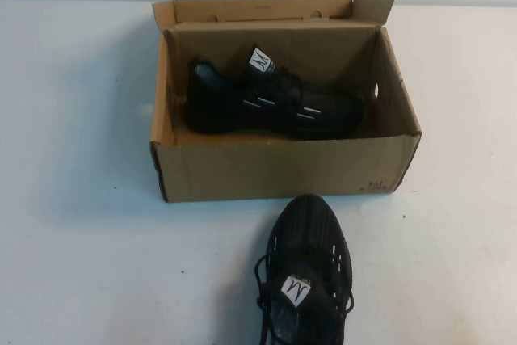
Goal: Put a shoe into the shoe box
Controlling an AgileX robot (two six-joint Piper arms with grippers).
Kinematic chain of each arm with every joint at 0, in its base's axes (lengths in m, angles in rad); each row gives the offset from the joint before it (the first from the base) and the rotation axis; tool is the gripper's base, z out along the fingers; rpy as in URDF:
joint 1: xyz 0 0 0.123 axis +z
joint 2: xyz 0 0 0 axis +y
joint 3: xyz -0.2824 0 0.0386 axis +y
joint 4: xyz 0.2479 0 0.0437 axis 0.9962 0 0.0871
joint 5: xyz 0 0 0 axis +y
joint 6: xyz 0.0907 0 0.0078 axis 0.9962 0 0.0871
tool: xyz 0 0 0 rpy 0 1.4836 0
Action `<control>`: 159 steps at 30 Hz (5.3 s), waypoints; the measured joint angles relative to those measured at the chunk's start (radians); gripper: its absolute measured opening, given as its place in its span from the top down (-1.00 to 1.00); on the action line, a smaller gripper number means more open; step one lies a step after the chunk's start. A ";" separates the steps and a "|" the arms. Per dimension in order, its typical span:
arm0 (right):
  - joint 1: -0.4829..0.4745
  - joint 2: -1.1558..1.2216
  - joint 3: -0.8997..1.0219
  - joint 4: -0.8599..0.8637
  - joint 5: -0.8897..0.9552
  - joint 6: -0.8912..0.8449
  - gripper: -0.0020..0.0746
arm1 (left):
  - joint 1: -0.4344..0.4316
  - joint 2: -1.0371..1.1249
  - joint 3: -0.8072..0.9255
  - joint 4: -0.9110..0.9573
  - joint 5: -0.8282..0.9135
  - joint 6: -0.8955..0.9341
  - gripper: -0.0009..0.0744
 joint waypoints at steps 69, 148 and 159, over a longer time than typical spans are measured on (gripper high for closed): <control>0.000 0.000 0.000 0.049 -0.432 0.000 0.99 | 0.000 0.000 0.000 0.000 -0.439 -0.017 0.99; 0.710 1.242 -0.955 0.294 0.445 0.102 0.27 | 0.000 0.640 -0.780 -0.306 0.361 0.048 0.99; 0.710 1.392 -0.953 0.434 0.425 0.037 -0.15 | 0.000 0.640 -0.780 -0.321 0.362 0.048 0.99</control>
